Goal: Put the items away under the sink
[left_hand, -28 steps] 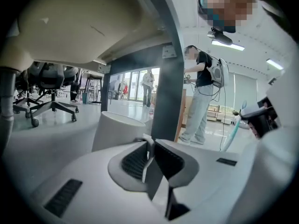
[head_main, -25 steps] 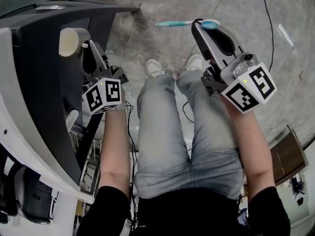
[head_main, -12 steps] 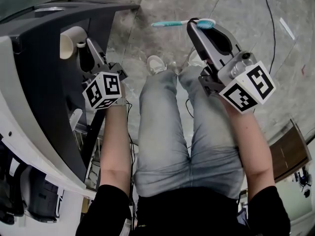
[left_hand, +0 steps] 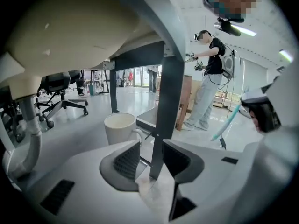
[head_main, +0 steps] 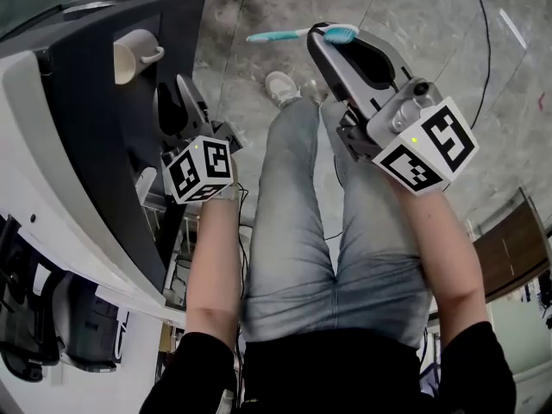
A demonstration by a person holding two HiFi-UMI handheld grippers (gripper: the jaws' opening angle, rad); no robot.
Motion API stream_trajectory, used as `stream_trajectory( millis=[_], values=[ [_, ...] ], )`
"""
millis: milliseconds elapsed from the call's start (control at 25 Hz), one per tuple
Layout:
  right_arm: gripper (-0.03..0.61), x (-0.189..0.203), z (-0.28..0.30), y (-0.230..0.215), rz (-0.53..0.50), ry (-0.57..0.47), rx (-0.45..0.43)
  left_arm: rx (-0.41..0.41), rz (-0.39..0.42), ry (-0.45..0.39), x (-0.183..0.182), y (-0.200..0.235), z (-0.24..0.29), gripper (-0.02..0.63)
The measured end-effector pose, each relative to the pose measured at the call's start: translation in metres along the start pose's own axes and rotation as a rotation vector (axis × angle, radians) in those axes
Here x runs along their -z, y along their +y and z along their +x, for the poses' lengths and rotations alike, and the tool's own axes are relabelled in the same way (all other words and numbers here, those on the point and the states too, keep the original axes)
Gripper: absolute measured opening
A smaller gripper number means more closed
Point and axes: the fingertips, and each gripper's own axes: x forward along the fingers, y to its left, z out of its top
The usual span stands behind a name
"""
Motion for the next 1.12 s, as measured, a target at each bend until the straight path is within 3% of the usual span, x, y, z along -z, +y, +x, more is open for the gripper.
stream_trajectory(
  millis=[360,520,640,840,1120],
  values=[
    [0.043,0.009,0.031,0.054,0.024,-0.025,-0.103,0.173,0.095,0.038,-0.039,-0.036,-0.064,0.041],
    [0.043,0.015,0.049,0.07,0.003,-0.053,-0.15,0.195,0.137,0.055,-0.042,-0.031,-0.083,0.034],
    [0.043,0.023,0.061,0.075,0.026,-0.072,-0.163,0.191,0.124,0.072,-0.041,-0.023,-0.091,0.034],
    [0.043,0.031,0.084,0.08,0.085,-0.102,-0.173,0.226,0.183,0.082,-0.04,-0.024,-0.098,0.029],
    [0.043,0.034,0.112,0.094,0.106,-0.116,-0.192,0.254,0.202,0.08,-0.04,-0.026,-0.104,0.028]
  ],
)
